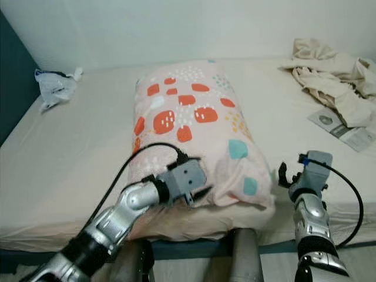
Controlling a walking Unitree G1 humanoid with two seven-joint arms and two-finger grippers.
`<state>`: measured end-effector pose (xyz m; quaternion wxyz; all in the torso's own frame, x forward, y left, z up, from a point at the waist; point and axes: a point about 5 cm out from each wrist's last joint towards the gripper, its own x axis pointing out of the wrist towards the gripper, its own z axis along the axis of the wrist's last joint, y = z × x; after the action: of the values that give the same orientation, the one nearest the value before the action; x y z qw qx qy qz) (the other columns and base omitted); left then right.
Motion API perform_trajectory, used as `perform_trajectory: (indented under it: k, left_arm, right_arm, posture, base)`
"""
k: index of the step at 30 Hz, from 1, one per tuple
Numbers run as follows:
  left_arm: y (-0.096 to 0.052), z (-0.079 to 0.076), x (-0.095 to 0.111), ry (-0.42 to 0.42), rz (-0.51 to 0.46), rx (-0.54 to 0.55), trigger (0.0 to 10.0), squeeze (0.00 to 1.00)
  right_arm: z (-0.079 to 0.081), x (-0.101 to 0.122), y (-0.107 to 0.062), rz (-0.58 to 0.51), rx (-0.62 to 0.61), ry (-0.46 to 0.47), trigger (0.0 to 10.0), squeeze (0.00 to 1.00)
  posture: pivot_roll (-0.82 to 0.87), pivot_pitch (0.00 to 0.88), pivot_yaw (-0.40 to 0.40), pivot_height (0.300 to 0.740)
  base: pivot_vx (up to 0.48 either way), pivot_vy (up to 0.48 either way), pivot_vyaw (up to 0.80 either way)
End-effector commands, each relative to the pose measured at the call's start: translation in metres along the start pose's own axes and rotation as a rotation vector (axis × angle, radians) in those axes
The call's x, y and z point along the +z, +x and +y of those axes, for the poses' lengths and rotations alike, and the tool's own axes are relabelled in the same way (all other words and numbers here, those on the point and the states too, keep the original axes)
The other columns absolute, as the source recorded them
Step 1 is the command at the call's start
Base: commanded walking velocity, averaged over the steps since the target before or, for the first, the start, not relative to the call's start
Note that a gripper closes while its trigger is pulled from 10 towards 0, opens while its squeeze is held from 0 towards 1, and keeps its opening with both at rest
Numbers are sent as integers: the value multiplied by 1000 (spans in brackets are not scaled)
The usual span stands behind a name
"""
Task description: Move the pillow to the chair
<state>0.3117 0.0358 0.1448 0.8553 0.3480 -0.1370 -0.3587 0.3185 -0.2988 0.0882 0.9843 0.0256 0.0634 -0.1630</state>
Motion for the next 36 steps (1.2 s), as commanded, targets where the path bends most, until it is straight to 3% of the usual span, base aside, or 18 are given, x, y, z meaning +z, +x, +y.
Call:
perform_trajectory:
  k: [1,7,12,14,25,36]
  left_arm:
    - [-1,1,-11,83,58,24,10000,0]
    - [-4,-1,-22,139,113,-10,10000,0]
    - [-9,-14,-35,134,155,-108,10000,0]
    - [-11,-15,-40,96,174,-113,0,0]
    - [-20,-7,-50,89,203,-132,0,0]
    - [-35,-5,-62,81,242,-238,0,0]
  right_arm:
    - [1,-6,-2,15,-4,13,10000,0]
    - [3,-7,-1,18,1,14,10000,0]
    - [4,-7,-1,20,4,14,10000,0]
    - [4,-6,-1,20,4,13,10000,0]
    - [4,-7,-1,20,2,10,10000,0]
    - [2,-9,-2,21,-6,8,10000,0]
  posture:
    - [54,147,46,581]
    - [58,146,43,581]
    - [59,147,41,581]
    - [59,147,40,581]
    - [65,140,38,581]
    - [62,131,46,581]
  base:
    - [0,0,0]
    - [0,0,0]
    - [0,0,0]
    - [0,0,0]
    - [0,0,0]
    - [0,0,0]
